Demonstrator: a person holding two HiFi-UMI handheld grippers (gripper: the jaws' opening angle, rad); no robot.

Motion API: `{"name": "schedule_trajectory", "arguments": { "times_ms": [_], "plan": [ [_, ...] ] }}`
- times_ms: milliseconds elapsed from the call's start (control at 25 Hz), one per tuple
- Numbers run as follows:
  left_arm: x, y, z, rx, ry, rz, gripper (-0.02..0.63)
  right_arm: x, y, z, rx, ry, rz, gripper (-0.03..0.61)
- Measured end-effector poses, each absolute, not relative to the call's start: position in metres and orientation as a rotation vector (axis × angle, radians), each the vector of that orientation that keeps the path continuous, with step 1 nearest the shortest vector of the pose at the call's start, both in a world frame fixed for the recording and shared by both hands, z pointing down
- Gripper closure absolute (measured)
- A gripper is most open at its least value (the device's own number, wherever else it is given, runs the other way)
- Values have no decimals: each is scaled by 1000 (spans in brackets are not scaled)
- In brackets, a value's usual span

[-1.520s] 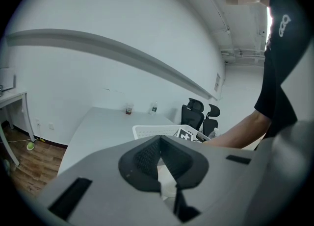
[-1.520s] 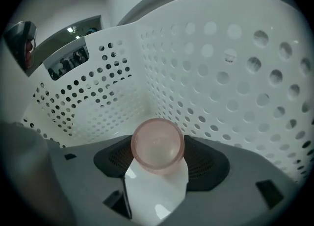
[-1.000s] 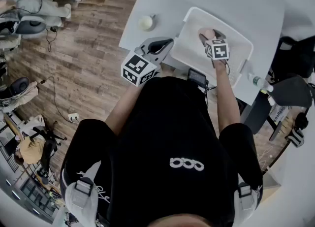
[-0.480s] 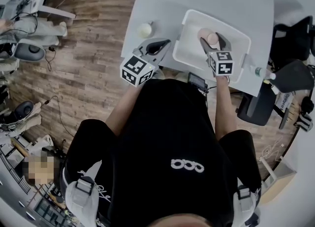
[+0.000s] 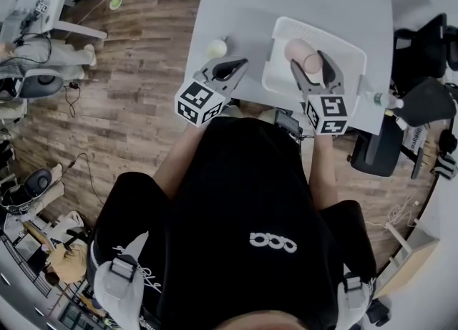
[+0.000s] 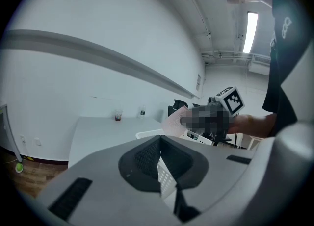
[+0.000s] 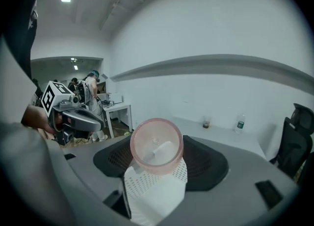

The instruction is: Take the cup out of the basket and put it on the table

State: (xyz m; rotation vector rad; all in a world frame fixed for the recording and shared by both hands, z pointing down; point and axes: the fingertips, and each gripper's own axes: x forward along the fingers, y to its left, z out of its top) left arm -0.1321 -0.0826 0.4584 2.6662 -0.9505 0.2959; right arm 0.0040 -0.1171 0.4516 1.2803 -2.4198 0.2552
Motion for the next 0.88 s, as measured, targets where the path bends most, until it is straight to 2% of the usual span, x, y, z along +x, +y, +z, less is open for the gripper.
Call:
{"name": "schedule_trajectory", "arguments": {
  "times_ms": [880],
  "plan": [
    [-231, -65, 469, 2524, -1185, 264, 604, -104, -110, 433, 1035, -2540, 181, 279]
  ]
}}
